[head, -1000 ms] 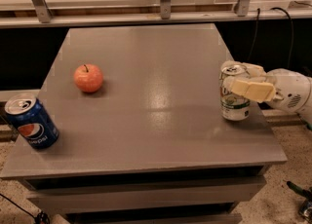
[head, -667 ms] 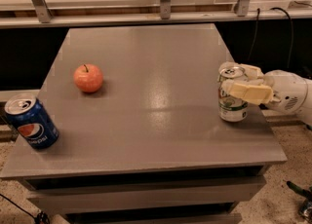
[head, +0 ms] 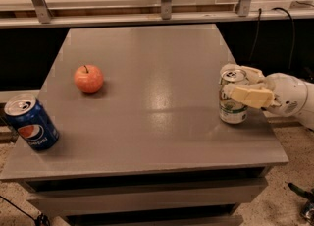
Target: Place 7up can upright
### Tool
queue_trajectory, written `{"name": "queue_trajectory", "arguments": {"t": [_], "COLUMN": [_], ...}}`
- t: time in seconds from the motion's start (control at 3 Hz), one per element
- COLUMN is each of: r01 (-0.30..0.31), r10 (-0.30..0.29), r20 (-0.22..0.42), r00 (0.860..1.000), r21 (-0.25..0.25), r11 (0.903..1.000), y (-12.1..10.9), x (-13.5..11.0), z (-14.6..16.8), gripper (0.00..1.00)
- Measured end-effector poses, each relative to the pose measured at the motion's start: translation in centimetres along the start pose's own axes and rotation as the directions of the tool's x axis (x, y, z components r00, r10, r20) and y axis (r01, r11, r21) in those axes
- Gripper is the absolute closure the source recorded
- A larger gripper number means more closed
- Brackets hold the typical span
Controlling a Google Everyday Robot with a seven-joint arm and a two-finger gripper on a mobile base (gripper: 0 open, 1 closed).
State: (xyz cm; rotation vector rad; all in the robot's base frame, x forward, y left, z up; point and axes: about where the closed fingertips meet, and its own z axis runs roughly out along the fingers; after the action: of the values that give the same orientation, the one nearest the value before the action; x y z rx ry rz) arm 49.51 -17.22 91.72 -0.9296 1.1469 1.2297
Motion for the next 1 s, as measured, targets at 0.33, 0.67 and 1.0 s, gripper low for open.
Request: {"name": "queue_trajectory", "arguments": {"t": [0.33,0.67,1.0], "r01": [0.02,0.041,0.072], "r10": [-0.02,-0.041,-0.071], "r20": [0.007,-0.004,-0.028], "r00": [1.0,0.999,0.997], "r21": [0.004,0.009,0.026], "r11": [0.9998,0.9991,0.9971], "y": [-0.1,-0.2,-0.5], "x": [0.3,0.2,-0.1], "z": [-0.5,-1.1,-2.2], "gripper": [0.59,0.35,0.13]}}
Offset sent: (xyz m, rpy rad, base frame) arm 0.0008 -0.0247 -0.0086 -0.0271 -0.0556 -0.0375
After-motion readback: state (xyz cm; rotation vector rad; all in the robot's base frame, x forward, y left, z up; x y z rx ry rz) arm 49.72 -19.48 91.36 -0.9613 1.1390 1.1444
